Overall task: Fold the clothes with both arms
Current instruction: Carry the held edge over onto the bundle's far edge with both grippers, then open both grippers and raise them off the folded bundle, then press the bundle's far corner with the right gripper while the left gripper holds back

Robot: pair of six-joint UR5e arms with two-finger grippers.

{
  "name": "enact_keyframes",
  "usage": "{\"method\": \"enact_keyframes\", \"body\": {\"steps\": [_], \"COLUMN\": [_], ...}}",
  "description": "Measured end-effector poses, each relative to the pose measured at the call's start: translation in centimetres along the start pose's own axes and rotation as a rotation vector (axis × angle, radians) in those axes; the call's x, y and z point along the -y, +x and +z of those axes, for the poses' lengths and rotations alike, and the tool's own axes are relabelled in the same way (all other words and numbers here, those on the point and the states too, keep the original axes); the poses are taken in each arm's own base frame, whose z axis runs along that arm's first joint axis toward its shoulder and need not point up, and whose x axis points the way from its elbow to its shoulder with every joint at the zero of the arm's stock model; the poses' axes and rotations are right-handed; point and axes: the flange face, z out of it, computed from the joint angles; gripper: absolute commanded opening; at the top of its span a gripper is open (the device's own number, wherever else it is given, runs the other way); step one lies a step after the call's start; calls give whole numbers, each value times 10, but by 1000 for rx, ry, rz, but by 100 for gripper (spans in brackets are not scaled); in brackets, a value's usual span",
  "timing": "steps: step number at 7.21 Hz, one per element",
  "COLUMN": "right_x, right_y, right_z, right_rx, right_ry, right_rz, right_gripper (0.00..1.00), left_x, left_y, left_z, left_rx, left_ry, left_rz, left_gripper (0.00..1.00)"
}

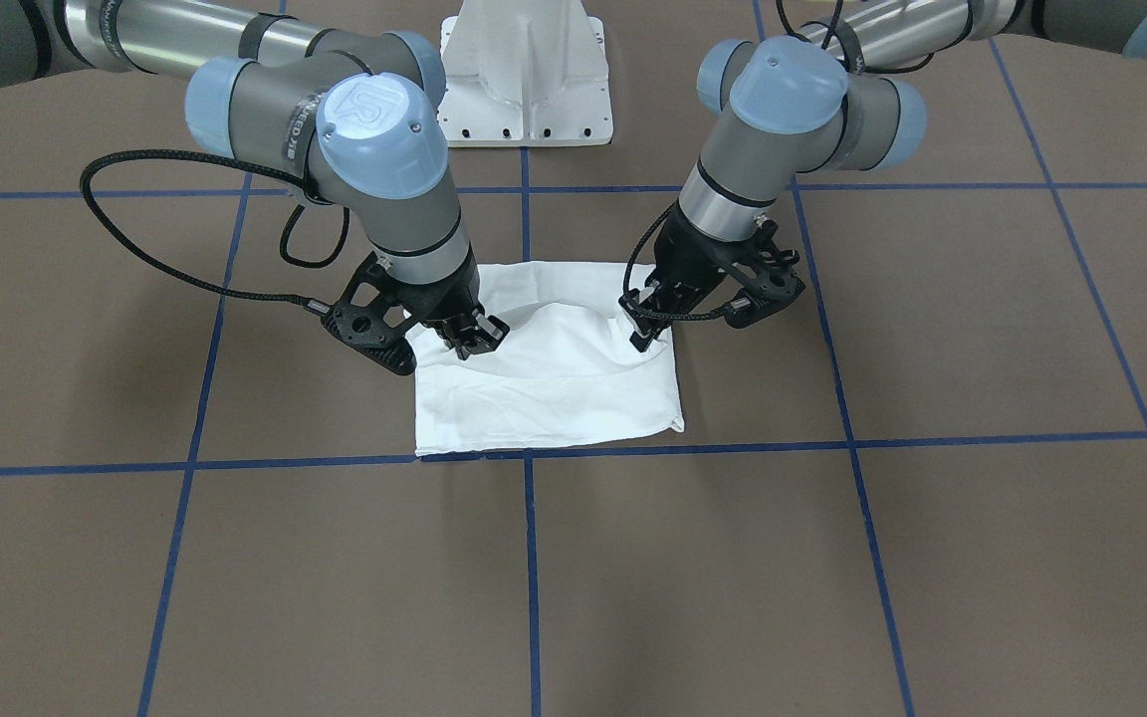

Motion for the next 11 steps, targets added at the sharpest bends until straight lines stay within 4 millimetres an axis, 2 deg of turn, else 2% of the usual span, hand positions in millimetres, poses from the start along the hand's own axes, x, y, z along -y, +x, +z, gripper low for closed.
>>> {"method": "enact_keyframes", "body": {"steps": [1, 3, 5, 8, 9, 11], "right_x": [4, 12, 22, 25, 30, 47], "right_y": [-2, -3, -4, -5, -6, -11], "right_z": [2, 8, 3, 4, 14, 49], "right_rx": [8, 23, 36, 58, 64, 40], "right_ry": [2, 7, 16, 35, 65, 106], "right_rz": [0, -5, 0, -55, -94, -112], "right_gripper": [100, 100, 100, 100, 100, 97], "left_x": [3, 10, 17, 42, 53, 68], "left_y": [1, 0, -2, -5, -7, -26], "left_z": [-2, -3, -1, -11, -16, -18], "left_rx": [-3, 1, 10, 13, 13, 37], "left_ry": [4, 17, 26, 60, 74, 82], "left_rz": [-1, -4, -9, -21, -15, 39], "left_gripper": [99, 100, 100, 100, 100, 100]}}
